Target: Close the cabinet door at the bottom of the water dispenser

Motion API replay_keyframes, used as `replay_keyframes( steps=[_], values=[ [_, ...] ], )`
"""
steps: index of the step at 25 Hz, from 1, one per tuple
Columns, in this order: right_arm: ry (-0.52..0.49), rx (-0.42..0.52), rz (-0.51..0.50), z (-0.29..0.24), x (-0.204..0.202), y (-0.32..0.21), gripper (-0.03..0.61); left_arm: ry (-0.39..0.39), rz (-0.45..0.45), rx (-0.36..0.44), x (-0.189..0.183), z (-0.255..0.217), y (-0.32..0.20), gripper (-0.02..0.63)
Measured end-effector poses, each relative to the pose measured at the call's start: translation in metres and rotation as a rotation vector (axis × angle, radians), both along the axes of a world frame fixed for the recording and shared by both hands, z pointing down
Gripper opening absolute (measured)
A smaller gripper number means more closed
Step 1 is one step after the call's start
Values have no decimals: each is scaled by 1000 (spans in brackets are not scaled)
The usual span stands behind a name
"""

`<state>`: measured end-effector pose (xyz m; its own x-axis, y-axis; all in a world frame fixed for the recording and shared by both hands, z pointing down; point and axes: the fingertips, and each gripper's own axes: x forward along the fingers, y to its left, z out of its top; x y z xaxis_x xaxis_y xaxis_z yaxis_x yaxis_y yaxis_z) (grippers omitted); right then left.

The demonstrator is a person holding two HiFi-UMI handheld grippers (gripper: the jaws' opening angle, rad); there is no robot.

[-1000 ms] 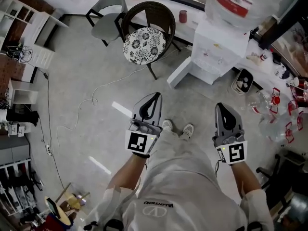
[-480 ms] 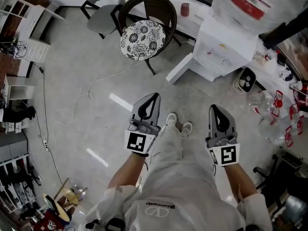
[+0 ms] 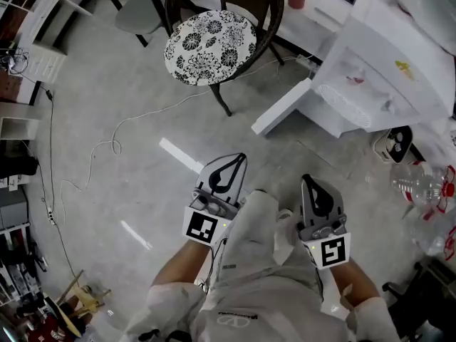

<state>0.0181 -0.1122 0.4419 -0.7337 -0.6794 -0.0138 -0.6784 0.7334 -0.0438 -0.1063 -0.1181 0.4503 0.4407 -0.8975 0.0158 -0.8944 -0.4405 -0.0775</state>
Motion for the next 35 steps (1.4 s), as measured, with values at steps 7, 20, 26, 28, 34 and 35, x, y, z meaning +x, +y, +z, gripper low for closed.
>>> replay_keyframes(
  steps=[7,20,26,28,34,35],
  values=[
    [-9,15,-16,151,-25,-44,17,-13,29,-16,-9,168,-35,2],
    [19,38,43,315,-49,-70,17,-12,99,-19,-24,329,-69,138],
    [28,30,75,356,-45,-70,17,7,107,-40,-21,365,-78,178],
    [29,22,84,366,-43,-70,17,5,102,-15,-19,365,-85,178],
    [22,-7,128,388,-34,-69,17,49,54,-33,-15,376,-102,185],
    [23,-4,135,389,-33,-70,17,56,55,-26,-15,376,-101,179]
  ],
)
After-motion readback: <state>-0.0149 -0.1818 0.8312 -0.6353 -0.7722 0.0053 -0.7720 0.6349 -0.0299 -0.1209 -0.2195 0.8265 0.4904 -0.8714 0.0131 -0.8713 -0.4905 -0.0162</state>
